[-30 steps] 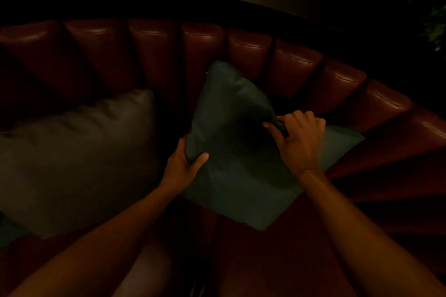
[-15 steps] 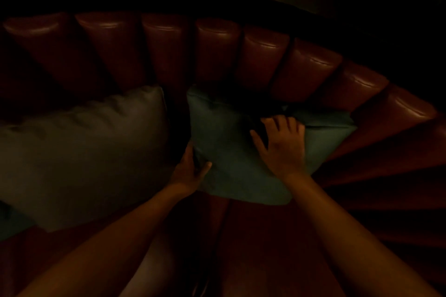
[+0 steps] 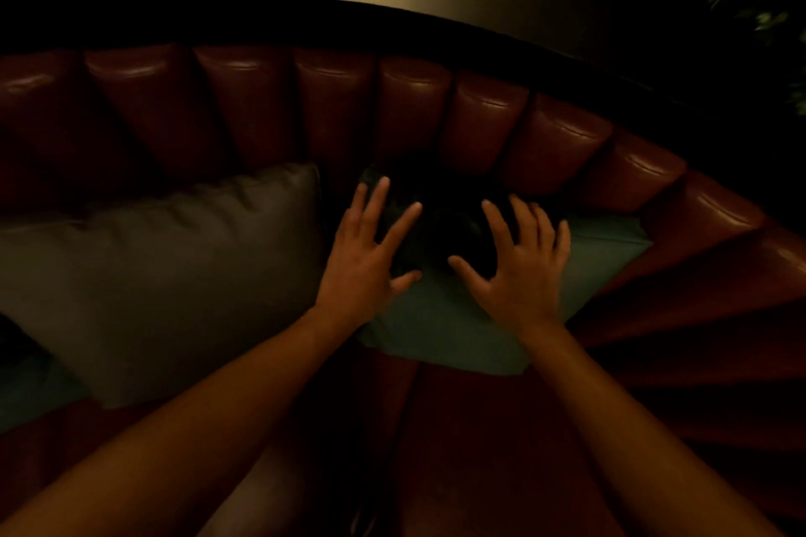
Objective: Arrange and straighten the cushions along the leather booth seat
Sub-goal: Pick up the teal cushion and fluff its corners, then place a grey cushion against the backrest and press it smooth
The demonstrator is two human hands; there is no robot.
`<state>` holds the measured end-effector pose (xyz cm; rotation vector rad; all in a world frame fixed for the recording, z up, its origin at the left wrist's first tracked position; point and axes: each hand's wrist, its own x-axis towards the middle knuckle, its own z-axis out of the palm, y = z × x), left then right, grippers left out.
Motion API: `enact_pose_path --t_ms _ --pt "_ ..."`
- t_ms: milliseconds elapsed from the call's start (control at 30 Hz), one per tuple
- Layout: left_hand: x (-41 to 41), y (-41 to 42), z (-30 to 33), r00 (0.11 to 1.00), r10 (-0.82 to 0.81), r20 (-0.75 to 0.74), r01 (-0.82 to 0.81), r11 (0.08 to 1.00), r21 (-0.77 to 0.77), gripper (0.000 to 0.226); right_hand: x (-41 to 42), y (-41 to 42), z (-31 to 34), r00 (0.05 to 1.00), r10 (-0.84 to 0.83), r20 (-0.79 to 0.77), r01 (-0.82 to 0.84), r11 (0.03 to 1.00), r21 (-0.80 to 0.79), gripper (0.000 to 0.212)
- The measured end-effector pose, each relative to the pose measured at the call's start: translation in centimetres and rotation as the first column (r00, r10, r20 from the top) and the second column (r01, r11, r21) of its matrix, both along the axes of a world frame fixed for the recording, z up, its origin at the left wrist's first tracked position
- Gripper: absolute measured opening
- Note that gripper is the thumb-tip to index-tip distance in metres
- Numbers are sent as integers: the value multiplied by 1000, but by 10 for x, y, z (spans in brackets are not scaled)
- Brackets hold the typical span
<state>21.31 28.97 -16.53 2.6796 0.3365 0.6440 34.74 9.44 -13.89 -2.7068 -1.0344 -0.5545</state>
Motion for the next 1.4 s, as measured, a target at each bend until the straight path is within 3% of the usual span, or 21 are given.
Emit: enact_pose_path --t_ms 67,133,400,633,933,1167,1400 --pt "0 0 -4 982 -24 -185 52 988 144 110 -4 -8 -4 998 -5 -59 -2 994 -111 95" --pt "5 0 -7 952 -4 -306 58 984 170 115 1 -10 -6 992 -14 -122 -9 983 -183 100" --pt "8 -3 16 930 34 -366 14 992 127 107 -2 0 4 990 -36 -134 14 986 -165 94" --pt "-12 9 67 959 43 -279 -9 992 123 90 -25 26 37 995 36 -98 -39 999 -33 84" --pt "-87 47 155 978 149 -143 -122 975 185 79 -73 79 133 983 141 -116 -121 979 167 74" --pt "-207 83 237 962 269 -47 -248 933 262 77 -174 125 216 964 259 -65 -241 947 212 72" --pt "-383 113 267 907 418 -57 -385 875 294 77 -317 187 251 904 425 -37 -410 890 198 72"
